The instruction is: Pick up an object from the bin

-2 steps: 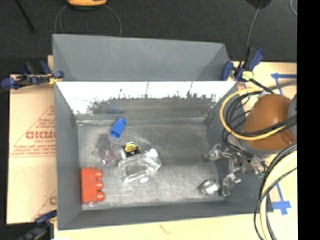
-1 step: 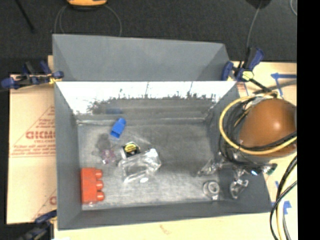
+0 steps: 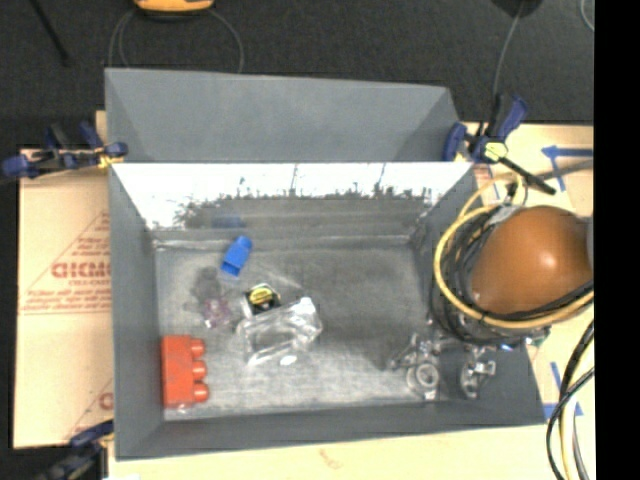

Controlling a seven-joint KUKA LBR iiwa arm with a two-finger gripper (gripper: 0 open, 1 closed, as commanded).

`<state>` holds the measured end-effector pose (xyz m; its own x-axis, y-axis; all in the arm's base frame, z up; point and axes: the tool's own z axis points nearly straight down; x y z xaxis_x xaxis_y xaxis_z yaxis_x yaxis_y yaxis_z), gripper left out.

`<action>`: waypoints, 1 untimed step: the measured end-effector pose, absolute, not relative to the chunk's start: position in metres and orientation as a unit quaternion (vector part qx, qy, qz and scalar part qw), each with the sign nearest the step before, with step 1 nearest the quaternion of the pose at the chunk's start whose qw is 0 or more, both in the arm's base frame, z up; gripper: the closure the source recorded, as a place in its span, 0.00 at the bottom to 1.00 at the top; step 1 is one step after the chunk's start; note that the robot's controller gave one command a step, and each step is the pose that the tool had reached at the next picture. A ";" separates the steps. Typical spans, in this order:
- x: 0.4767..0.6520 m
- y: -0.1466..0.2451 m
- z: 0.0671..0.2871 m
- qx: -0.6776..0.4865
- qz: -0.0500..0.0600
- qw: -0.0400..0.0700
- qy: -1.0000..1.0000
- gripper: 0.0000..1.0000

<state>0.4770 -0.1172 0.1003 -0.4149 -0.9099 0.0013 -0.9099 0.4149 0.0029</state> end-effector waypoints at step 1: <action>0.489 -0.116 0.074 0.631 -0.011 -0.003 -0.776 0.00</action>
Offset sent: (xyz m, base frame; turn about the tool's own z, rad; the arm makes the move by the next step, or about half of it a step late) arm 0.0115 -0.0136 -0.0303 -0.2225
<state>0.4890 -0.1157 0.0742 -0.2033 -0.9789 -0.0197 -0.9791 0.2031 0.0133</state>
